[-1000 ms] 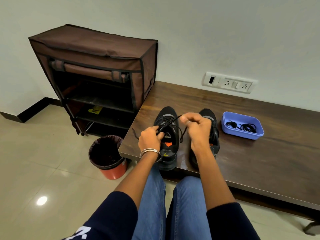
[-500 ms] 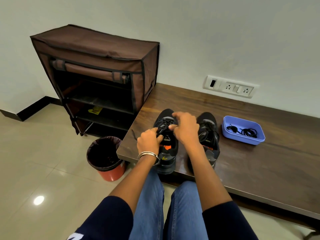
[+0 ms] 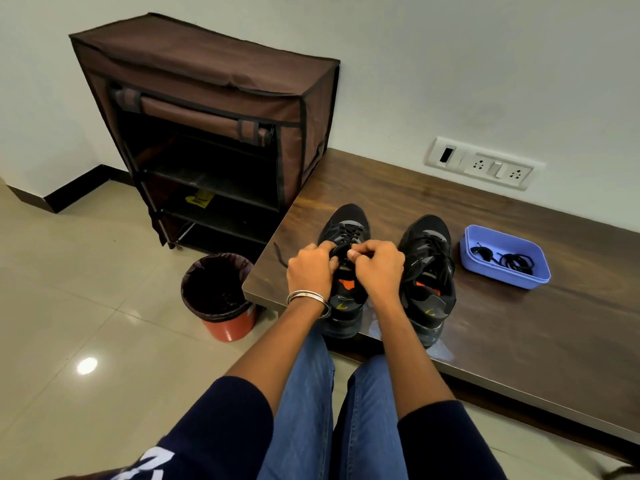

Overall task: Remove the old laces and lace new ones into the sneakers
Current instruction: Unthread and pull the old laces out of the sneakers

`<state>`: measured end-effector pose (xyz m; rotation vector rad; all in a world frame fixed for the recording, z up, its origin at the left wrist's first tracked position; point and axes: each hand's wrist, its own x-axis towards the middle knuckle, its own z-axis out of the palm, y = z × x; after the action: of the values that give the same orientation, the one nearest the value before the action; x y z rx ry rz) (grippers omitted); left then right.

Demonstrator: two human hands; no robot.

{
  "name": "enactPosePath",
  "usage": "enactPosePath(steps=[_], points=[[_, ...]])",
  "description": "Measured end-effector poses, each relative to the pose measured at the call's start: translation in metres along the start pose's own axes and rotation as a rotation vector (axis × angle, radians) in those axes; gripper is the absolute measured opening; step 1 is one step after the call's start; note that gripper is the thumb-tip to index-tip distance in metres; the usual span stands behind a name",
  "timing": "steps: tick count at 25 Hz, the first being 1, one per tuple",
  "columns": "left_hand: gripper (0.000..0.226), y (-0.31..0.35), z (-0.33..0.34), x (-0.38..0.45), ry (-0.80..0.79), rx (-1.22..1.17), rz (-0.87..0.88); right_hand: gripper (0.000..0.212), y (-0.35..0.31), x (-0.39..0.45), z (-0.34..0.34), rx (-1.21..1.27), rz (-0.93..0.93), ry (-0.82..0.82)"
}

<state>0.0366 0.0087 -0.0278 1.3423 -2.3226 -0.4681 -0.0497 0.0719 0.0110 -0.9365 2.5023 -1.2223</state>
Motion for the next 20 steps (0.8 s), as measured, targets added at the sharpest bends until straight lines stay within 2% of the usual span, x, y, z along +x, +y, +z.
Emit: enactPosePath(steps=[3, 4, 6, 8, 9, 10, 12, 14, 20], points=[[0.032, -0.003, -0.001, 0.002, -0.022, -0.006, 0.002, 0.01, 0.0, 0.007, -0.012, 0.48, 0.31, 0.108], [0.033, -0.004, 0.0, 0.002, -0.027, -0.007, 0.0, 0.012, 0.001, 0.011, -0.017, 0.565, 0.353, 0.154], [0.034, -0.004, 0.001, 0.003, -0.029, 0.011, 0.008, 0.009, 0.0, 0.02, -0.027, 0.347, 0.288, 0.245], [0.033, -0.002, 0.002, 0.002, -0.027, 0.025, 0.007, 0.041, -0.002, 0.023, -0.033, -0.033, 0.192, 0.276], [0.033, -0.002, 0.003, 0.002, -0.026, 0.029, 0.008, 0.048, -0.006, 0.023, -0.032, -0.138, 0.12, 0.27], [0.033, -0.002, 0.003, 0.002, -0.025, 0.033, 0.008, 0.044, -0.008, 0.021, -0.028, -0.191, 0.035, 0.232], [0.031, -0.002, 0.003, 0.002, -0.019, 0.045, 0.003, 0.022, -0.008, 0.013, -0.011, -0.24, -0.071, 0.086], [0.03, -0.002, 0.001, 0.003, -0.009, 0.053, 0.005, 0.02, -0.002, 0.002, 0.007, -0.361, -0.069, -0.02], [0.027, -0.001, 0.001, 0.003, 0.035, 0.03, -0.026, 0.019, 0.005, -0.006, 0.012, -0.373, -0.006, -0.005]])
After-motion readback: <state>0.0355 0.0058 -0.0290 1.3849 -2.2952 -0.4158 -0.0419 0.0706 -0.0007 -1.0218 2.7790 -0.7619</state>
